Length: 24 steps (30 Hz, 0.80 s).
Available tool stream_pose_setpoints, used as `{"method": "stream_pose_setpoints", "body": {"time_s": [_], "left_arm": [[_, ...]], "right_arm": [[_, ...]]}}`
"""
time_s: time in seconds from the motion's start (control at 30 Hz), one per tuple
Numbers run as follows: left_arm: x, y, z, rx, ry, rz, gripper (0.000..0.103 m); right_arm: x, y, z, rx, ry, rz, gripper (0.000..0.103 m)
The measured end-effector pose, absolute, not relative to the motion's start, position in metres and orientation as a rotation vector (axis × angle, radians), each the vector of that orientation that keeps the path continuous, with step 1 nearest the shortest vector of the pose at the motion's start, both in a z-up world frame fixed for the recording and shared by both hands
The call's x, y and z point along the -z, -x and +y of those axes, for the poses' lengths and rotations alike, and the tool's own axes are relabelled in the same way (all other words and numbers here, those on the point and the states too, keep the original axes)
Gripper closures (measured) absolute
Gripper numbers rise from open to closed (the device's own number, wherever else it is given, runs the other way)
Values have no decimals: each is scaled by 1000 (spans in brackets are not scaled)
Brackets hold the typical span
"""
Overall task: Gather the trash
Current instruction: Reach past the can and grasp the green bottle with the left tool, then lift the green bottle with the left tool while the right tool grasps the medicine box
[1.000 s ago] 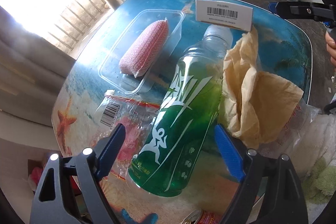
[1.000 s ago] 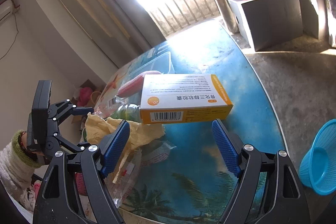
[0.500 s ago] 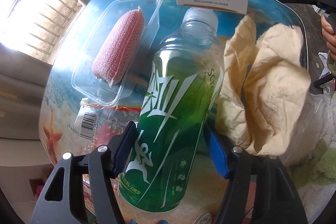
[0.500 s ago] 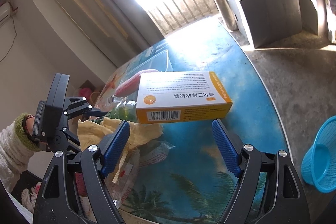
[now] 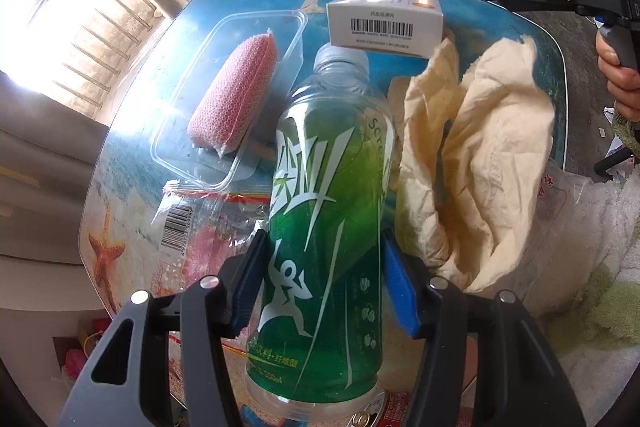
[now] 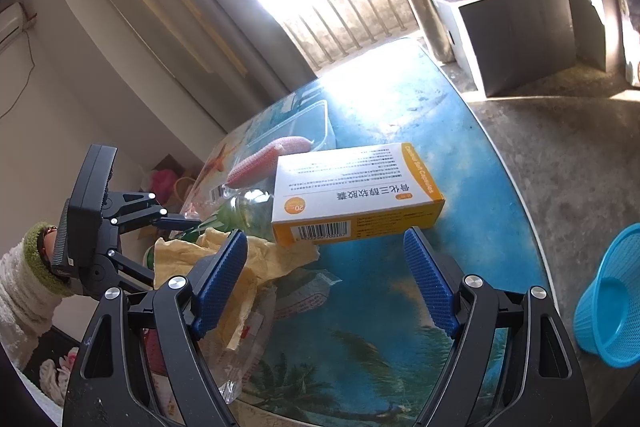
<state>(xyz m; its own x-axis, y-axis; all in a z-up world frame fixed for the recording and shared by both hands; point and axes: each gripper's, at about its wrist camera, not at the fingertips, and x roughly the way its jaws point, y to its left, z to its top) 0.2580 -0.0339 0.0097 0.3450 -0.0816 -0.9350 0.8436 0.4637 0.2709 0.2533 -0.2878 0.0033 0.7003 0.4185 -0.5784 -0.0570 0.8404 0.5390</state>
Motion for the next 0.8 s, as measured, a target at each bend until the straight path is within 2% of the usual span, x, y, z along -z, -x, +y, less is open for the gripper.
{"method": "stream_pose_setpoints", "body": {"time_s": [0.17, 0.4, 0.8], "left_arm": [[-1, -271, -30, 711, -825, 1136, 47], [11, -283, -35, 738, -818, 1175, 46], [16, -276, -43, 717, -803, 1154, 47]], "right_arm": [[-5, -252, -284, -282, -518, 754, 26], [-4, -251, -284, -273, -518, 754, 26], [-2, -252, -284, -266, -522, 760, 26]]}}
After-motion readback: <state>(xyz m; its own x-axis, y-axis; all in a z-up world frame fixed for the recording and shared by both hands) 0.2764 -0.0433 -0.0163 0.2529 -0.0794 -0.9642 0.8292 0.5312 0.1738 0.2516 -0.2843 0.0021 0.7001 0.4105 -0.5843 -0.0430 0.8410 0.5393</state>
